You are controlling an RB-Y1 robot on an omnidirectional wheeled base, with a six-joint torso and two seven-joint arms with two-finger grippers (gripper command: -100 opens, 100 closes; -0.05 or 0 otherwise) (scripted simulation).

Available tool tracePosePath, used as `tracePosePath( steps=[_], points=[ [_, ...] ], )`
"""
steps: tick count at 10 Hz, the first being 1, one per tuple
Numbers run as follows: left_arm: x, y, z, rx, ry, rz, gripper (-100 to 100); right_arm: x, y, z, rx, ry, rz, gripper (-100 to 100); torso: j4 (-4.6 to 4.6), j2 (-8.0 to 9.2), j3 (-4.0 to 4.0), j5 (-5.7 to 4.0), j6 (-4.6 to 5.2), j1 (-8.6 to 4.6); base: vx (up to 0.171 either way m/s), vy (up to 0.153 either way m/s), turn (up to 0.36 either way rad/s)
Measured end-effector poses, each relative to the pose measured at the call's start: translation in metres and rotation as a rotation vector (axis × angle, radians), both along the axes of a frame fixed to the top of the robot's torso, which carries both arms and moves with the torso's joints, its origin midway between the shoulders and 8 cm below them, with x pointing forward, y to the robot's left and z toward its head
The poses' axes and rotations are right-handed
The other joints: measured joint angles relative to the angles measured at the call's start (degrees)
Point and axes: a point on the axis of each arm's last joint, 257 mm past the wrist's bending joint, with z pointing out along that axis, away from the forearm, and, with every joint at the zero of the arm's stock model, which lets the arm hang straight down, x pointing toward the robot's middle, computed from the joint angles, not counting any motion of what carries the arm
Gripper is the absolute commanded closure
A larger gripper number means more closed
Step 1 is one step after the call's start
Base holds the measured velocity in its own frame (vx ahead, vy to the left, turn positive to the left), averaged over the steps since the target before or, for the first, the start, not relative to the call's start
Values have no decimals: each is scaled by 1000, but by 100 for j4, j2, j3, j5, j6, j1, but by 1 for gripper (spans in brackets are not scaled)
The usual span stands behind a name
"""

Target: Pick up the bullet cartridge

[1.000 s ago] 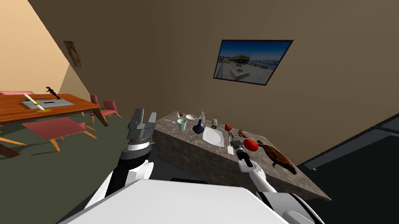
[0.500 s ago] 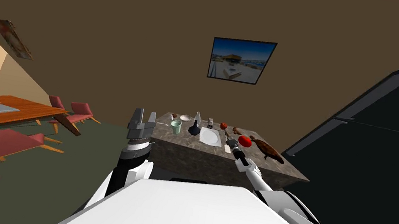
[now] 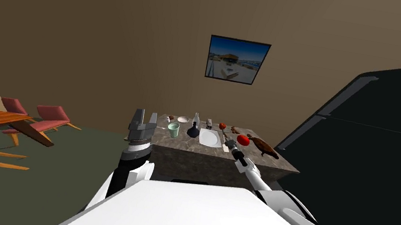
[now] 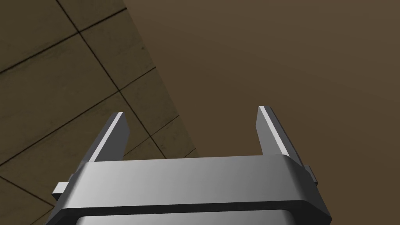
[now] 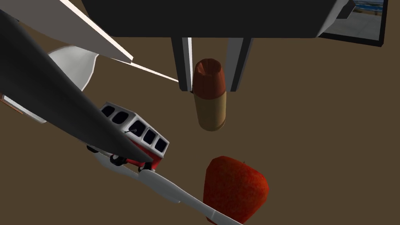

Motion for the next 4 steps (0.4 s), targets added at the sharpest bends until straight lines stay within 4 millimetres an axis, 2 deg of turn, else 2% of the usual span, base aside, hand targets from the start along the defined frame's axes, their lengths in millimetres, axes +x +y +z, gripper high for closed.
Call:
tracePosePath(
  steps=[1, 3, 4],
  points=[
    [0, 0, 0, 0, 0, 0, 0, 0, 9, 0, 8, 4, 24, 100, -3, -17, -9, 6, 2, 9, 53, 47, -171],
    [0, 0, 0, 0, 0, 0, 0, -2, 16, -4, 0, 23, 55, 100, 2, 11, 5, -4, -12, -19, -3, 3, 7],
    [0, 0, 0, 0, 0, 0, 0, -2, 17, -5, 0, 25, 57, 0, 4, 15, 8, -4, -8, -24, 0, 0, 0]
  ],
)
